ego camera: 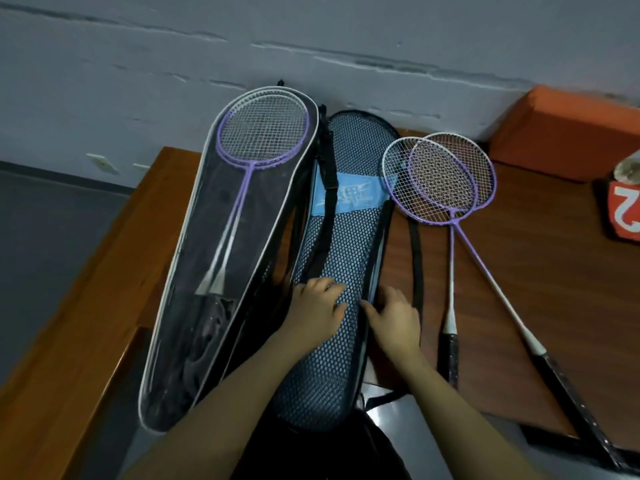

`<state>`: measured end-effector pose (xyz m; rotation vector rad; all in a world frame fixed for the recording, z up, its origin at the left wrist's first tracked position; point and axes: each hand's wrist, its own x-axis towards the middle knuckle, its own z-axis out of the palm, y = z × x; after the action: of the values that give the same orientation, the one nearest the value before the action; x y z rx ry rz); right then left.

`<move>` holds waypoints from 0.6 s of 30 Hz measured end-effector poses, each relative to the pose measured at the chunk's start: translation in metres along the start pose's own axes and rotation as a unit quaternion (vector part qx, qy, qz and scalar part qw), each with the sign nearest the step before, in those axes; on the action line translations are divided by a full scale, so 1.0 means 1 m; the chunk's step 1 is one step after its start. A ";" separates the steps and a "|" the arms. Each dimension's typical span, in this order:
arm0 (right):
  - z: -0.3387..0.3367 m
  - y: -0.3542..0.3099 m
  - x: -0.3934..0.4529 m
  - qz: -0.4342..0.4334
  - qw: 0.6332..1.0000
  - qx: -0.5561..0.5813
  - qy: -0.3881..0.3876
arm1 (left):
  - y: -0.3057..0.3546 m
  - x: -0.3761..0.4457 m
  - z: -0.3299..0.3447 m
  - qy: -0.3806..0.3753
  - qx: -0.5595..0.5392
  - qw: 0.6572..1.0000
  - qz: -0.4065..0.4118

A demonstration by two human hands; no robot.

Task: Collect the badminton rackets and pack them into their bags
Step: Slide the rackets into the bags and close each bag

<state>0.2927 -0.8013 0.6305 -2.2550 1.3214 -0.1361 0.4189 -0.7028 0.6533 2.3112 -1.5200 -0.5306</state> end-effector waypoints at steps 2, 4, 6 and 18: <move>0.004 -0.001 0.004 0.000 1.000 -0.005 -0.010 | 0.005 0.008 0.006 -0.039 -0.029 0.998 -0.046; 0.009 0.000 0.010 -0.002 1.000 -0.005 -0.019 | 0.010 0.017 0.009 -0.053 -0.043 0.995 -0.067; 0.009 0.002 0.013 -0.001 0.999 0.021 -0.028 | 0.012 0.027 0.012 -0.059 -0.029 0.996 -0.066; -0.059 0.035 0.009 0.005 0.968 0.251 0.000 | 0.045 0.066 0.037 0.044 -0.178 0.983 -0.013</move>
<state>0.2499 -0.8447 0.6634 -1.8176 1.1407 -0.4177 0.3890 -0.7832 0.6335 2.0507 -1.2404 -0.6397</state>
